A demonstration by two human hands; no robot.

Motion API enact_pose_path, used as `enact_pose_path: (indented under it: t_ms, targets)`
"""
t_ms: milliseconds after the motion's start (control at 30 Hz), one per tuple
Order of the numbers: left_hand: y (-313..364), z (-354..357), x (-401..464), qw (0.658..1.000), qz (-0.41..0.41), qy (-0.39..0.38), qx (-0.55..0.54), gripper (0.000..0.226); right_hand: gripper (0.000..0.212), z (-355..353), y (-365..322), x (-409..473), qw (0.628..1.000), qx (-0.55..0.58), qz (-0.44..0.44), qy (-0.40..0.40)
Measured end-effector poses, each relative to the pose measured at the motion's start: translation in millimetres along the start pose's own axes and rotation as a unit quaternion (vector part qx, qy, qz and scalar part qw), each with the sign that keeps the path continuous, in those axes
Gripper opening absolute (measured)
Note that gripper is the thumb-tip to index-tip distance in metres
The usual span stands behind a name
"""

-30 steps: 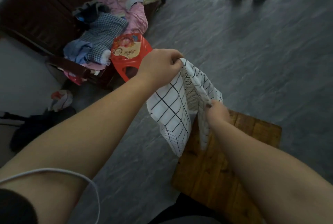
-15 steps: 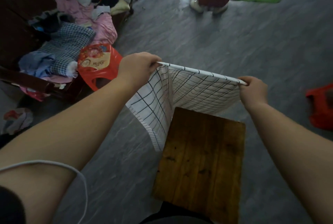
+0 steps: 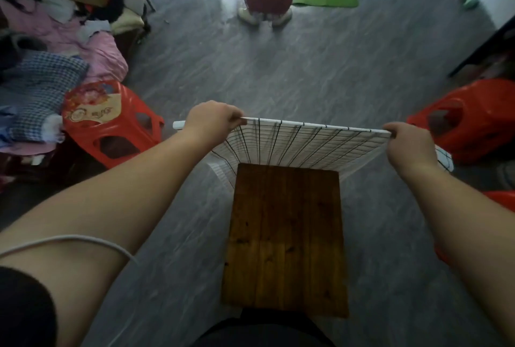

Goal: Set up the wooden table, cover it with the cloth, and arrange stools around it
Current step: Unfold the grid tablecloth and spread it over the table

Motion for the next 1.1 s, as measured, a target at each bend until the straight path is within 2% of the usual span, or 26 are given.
enact_pose_path:
  t_ms: [300, 467, 533, 600, 767, 900, 1100]
  targets:
    - [19, 49, -48, 0.998, 0.029, -0.023, 0.047, 0.025, 0.038, 16, 40, -93, 0.999, -0.013, 0.029, -0.022]
    - [23, 85, -105, 0.996, 0.032, -0.025, 0.075, 0.045, 0.034, 41, 69, -149, 0.997, -0.013, 0.036, -0.061]
    - [30, 102, -137, 0.996, 0.036, -0.019, 0.076, 0.045, 0.032, 56, 81, -176, 0.996, -0.019, 0.034, -0.086]
    - [31, 117, -163, 0.996, 0.022, -0.012, 0.082, 0.046, 0.042, 72, 91, -200, 0.994, -0.029, 0.037, -0.102]
    - [27, 186, -239, 0.998, -0.013, -0.015, 0.06, 0.046, 0.06, 125, 122, -270, 0.993, -0.019, 0.03, -0.113]
    - [26, 254, -292, 0.999, -0.021, -0.031, 0.025, 0.039, 0.054, 169, 151, -322, 0.992, -0.023, 0.026, -0.122]
    - [30, 338, -352, 0.997, -0.021, -0.068, 0.004, 0.039, 0.045, 221, 182, -396, 0.99, -0.013, 0.019, -0.141]
Point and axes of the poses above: each hand's wrist, its own x-axis towards the middle knuckle, its own z-axis out of the palm, y = z × x, the point moved 5 cm from there along x, towards the middle knuckle, and after that the axes turned 10 degrees about -y, right-handed, at the moved point
